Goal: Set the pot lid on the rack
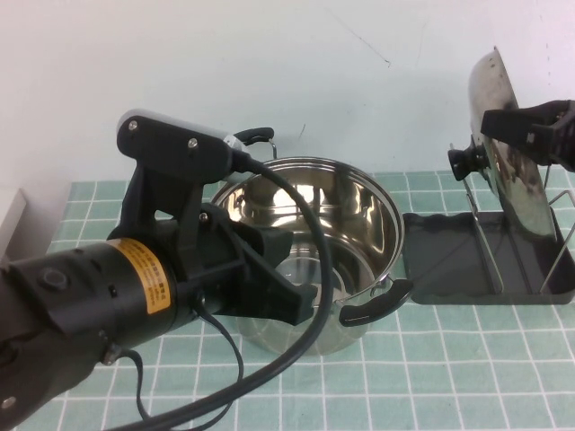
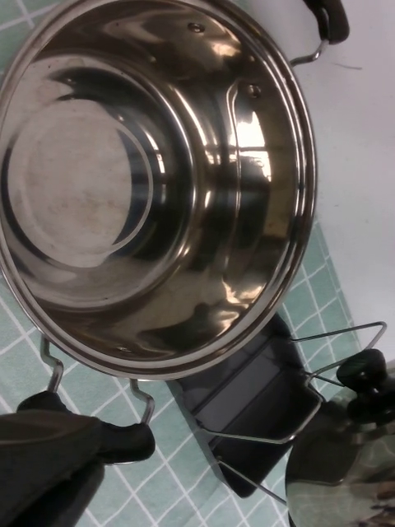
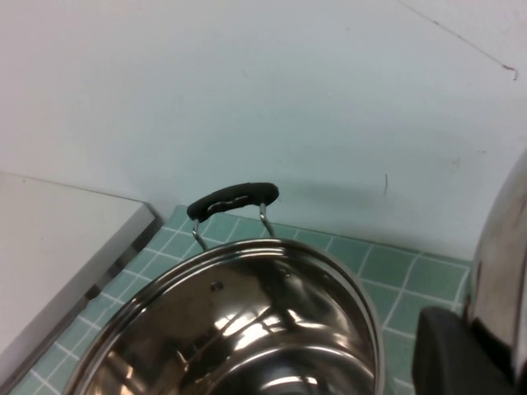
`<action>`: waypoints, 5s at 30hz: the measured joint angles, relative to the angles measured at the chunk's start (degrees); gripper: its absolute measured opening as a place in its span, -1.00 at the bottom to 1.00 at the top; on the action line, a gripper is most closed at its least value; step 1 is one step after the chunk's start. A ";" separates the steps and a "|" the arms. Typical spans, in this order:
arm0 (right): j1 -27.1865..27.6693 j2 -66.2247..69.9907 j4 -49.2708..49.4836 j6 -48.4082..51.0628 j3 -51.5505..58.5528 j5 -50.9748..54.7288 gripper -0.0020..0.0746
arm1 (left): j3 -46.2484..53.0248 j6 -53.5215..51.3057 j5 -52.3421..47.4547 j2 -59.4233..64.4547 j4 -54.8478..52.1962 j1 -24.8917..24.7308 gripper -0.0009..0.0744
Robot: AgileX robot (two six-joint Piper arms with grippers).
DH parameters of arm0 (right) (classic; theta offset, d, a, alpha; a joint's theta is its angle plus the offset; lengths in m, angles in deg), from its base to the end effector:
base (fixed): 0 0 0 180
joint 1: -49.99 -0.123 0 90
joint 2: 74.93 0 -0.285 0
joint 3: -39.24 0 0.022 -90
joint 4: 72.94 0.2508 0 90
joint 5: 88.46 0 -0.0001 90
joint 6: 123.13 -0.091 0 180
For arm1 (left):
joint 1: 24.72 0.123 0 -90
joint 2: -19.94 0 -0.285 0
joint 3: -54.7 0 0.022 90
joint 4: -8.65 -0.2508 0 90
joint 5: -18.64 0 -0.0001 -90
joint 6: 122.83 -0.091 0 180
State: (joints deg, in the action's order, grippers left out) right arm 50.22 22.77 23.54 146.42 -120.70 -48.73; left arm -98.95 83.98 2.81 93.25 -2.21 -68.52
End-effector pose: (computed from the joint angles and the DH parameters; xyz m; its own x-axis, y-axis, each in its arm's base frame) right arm 0.3355 0.0565 0.2813 -0.4664 0.1207 -0.8763 -0.5185 0.7653 0.3814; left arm 0.1846 -0.1705 0.3368 -0.4803 0.0710 -0.8742 0.5445 0.8056 -0.2337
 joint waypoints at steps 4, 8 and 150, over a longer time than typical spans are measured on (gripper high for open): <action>0.00 0.28 0.00 0.00 0.00 -0.44 -0.90 | 0.00 0.00 0.99 0.00 0.25 0.00 -0.98; 0.00 0.81 0.00 0.13 0.00 -0.44 -0.90 | 0.00 0.00 1.76 0.00 0.47 0.00 -0.98; -9.66 -85.35 -90.57 -61.13 36.51 -1.43 -0.95 | 52.30 -10.84 -3.13 -66.21 9.86 33.13 -0.98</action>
State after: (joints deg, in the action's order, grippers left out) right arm 40.55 -62.58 -67.02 85.29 -84.19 -50.17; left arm -46.64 73.14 -0.32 27.04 7.65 -35.40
